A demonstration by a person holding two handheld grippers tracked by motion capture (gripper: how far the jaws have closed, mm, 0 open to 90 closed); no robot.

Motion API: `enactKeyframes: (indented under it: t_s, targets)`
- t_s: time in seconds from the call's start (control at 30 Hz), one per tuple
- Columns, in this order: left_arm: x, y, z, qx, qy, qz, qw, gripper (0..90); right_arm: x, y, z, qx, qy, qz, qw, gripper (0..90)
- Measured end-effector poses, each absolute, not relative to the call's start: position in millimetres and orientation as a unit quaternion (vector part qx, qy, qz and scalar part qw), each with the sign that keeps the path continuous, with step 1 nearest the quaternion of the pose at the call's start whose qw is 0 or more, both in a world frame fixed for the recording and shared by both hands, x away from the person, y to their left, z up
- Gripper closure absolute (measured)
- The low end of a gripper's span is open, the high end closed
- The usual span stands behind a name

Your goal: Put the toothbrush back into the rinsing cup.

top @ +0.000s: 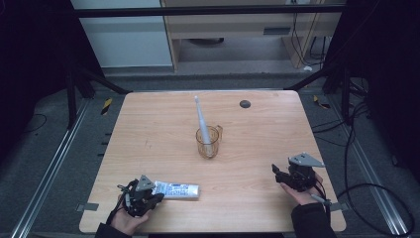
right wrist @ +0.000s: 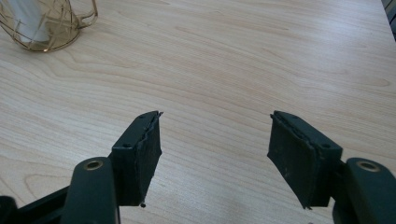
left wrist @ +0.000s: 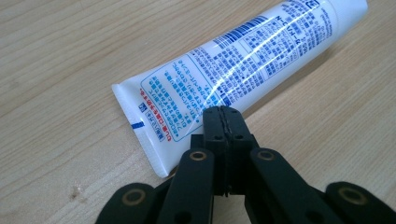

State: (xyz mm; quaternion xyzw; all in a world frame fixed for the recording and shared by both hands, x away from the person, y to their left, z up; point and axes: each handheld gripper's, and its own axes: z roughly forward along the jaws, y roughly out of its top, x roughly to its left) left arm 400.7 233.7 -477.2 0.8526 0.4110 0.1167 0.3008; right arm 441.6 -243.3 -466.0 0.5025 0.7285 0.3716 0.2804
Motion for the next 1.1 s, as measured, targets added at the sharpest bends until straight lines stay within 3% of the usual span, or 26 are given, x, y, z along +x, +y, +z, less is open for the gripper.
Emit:
enactKeyframes:
  t_s: [0.63,1.1]
  targets:
    - [431,230,-483,0.831,0.440,0.157,0.302,89.3,444,-246,-470,0.505,0.730,0.363,0.284,33.8]
    - [456,216,-486,0.826,0.450,0.158,0.300,89.3,446,-246,-472,0.507,0.731,0.361,0.281,33.8]
